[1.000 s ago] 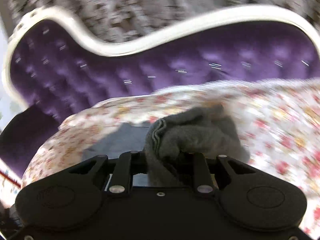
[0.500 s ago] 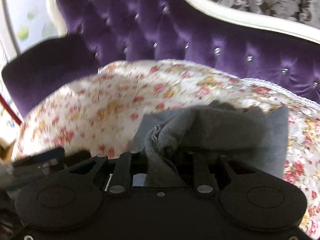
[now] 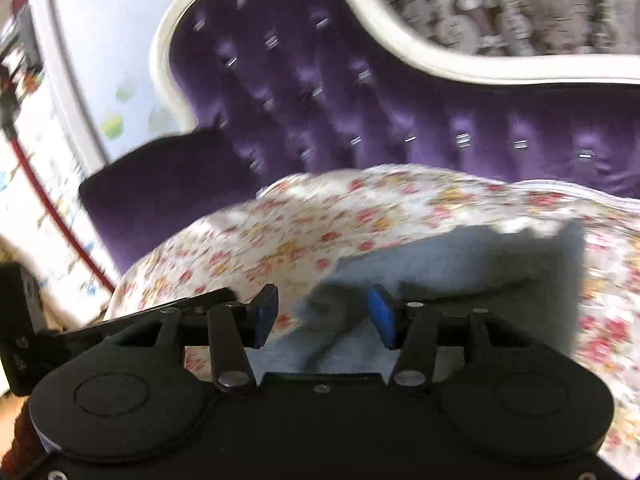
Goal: Fold small clothes
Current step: 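Open the right gripper and press the folded sweater flat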
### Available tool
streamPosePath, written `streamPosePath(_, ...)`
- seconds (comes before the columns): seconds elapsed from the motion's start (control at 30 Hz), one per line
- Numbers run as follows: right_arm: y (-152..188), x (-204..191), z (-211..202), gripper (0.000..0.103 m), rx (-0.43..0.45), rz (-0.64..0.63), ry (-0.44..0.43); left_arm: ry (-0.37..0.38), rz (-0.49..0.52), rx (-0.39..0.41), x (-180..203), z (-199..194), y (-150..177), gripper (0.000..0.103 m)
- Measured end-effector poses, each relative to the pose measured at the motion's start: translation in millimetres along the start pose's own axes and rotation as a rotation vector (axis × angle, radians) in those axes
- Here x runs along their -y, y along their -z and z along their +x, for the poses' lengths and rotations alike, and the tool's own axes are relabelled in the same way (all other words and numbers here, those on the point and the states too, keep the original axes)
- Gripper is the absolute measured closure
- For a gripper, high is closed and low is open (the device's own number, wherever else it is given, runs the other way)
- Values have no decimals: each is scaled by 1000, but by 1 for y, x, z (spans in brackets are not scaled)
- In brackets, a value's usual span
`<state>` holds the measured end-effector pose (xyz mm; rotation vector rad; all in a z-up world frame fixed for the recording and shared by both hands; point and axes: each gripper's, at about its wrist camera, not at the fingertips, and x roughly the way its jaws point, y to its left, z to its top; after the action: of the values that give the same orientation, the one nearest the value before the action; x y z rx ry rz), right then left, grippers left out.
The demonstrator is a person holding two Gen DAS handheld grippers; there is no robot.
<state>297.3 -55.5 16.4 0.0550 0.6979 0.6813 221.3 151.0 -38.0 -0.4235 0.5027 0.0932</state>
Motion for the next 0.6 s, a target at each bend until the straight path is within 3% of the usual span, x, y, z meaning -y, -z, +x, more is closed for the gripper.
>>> streamPosePath(0.17,4,29,-18,45,-3,-5,156,87,141,93,28,-14,3,22)
streamPosePath(0.27,5,41,-12,45,-32,-25,207,149,254,91,49,-15,11,22)
streamPosePath(0.43,0,49,14,45,-82,-83,248,197,383,-25,70,0,27,22)
streamPosePath(0.6,-13,60,43,45,-124,-109,242,256,394,-164,71,13,34,22)
